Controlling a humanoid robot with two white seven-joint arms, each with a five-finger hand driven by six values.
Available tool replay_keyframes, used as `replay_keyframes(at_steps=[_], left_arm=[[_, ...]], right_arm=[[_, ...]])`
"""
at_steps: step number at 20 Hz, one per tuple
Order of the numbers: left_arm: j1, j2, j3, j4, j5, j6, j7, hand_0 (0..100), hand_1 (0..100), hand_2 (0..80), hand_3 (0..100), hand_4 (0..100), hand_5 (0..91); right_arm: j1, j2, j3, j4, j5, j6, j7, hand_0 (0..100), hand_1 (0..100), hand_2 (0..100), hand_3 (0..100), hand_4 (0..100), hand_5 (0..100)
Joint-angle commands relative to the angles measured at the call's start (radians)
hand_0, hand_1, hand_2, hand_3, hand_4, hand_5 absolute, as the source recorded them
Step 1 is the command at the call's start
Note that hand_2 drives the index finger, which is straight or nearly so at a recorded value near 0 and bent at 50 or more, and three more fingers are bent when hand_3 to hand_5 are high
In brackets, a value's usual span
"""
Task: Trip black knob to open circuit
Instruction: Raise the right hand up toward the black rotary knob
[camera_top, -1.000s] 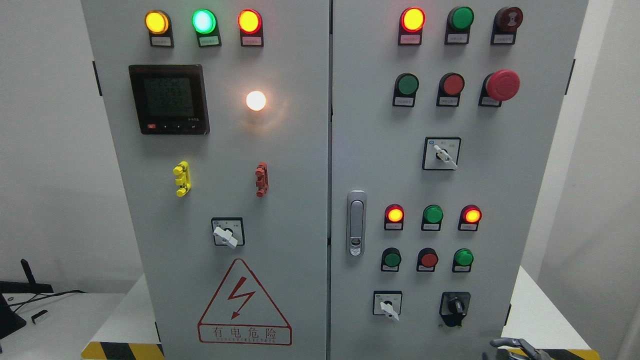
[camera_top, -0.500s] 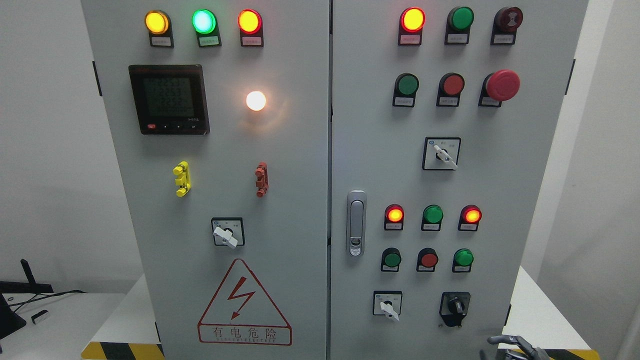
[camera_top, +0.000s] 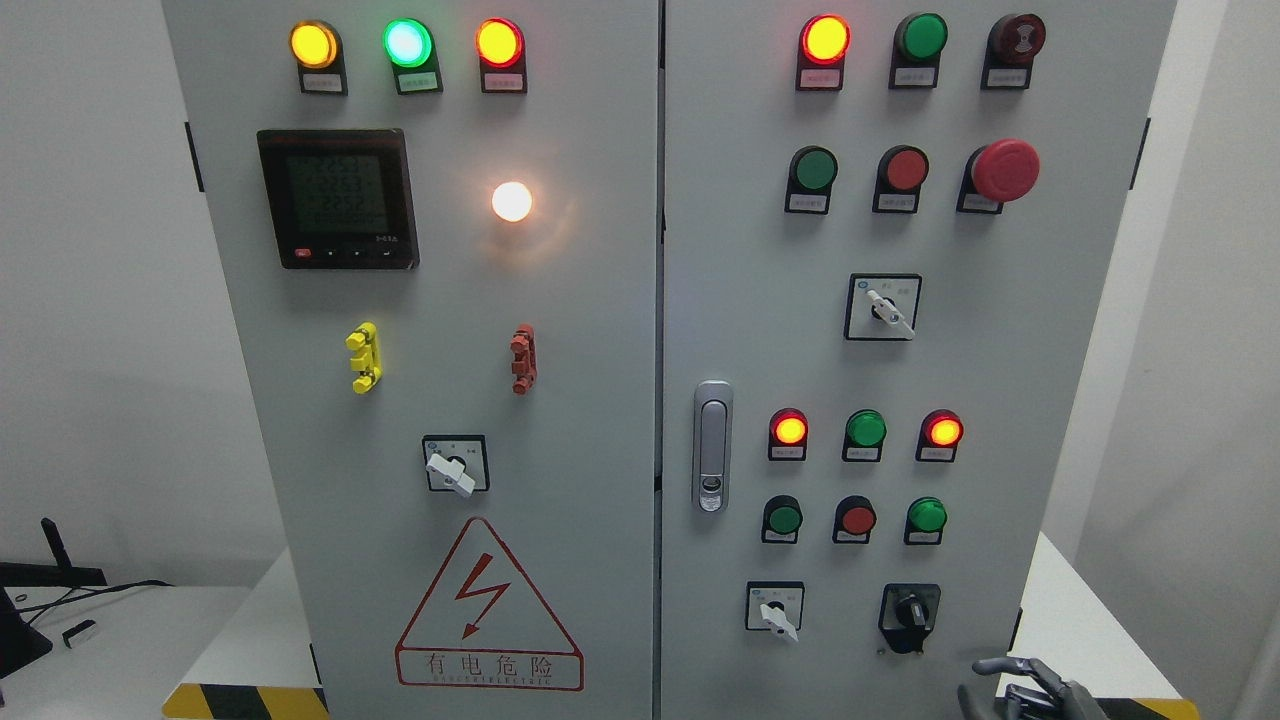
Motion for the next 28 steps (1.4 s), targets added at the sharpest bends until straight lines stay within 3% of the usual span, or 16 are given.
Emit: replay_keyframes(at_steps=[1, 20, 28], left_arm=[[0.000, 0.000, 0.000, 0.000, -0.031, 0.001, 0.001, 12, 39, 0.0, 0, 0, 0.0], [0.000, 0.000, 0.000, 0.000, -0.031, 0.001, 0.001, 12, 39, 0.0, 0, 0, 0.0], [0.000, 0.000, 0.000, 0.000, -0.031, 0.001, 0.001, 12, 39, 0.0, 0, 0, 0.0]], right_arm=[[-0.026, 0.000, -0.030, 0.037, 0.001, -0.001, 0.001, 32, 80, 44, 100, 100, 96], [-0.075, 0.003, -0.016, 0.061, 0.013, 0.002, -0.006, 32, 80, 44, 100, 100, 96], [-0.072, 0.024, 0.002, 0.021, 0.028, 0.014, -0.007, 33, 80, 44, 100, 100, 96]])
